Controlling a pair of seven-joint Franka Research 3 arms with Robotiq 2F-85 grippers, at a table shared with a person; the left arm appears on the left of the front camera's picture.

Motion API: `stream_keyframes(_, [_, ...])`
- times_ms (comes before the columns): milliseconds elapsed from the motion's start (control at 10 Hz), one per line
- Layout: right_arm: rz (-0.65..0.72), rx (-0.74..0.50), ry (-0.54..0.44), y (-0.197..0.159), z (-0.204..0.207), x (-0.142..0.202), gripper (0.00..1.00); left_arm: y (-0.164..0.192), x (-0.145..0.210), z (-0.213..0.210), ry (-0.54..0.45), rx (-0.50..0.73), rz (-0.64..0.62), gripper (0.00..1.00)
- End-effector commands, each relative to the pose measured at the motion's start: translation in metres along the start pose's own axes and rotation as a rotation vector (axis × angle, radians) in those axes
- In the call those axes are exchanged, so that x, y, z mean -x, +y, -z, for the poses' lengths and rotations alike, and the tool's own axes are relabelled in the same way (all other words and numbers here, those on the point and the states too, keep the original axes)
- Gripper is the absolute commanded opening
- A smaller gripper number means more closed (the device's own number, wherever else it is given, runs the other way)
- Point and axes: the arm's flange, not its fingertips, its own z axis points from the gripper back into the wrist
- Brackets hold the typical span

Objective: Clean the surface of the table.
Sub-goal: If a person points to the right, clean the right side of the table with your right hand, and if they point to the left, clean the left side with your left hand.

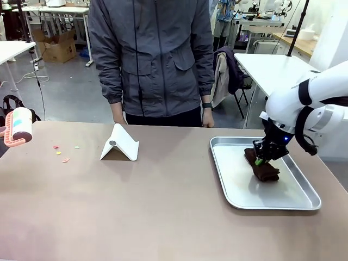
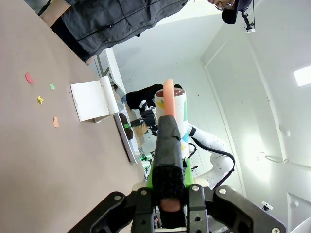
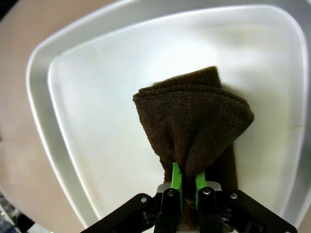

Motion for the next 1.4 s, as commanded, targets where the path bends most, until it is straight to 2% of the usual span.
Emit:
stream_keyframes(0, [0.109,0.028,-0.016,-0.024,0.017,-0.007,0.12,-0.004,0.004,0.0,0.008,-0.002,0.016,0.17])
stream_keyframes(200, [0.14,-0.004,-0.017,-0.036,0.014,-0.006,0.12,-0.004,0.004,0.0,0.008,-0.002,0.016,0.17])
stream_keyframes(400, [0.126,-0.034,-0.011,-0.032,0.016,-0.005,0.12,-0.004,0.004,0.0,0.008,-0.002,0.016,0.17])
stream_keyframes(1000, [-0.134,-0.182,0.071,0.033,0.016,0.005,0.12,-0.004,0.004,0.0,0.008,-0.002,0.016,0.17])
stream_keyframes(1300, [-0.246,-0.318,0.093,0.053,0.008,0.016,0.12,-0.004,0.004,0.0,0.008,-0.002,0.016,0.17])
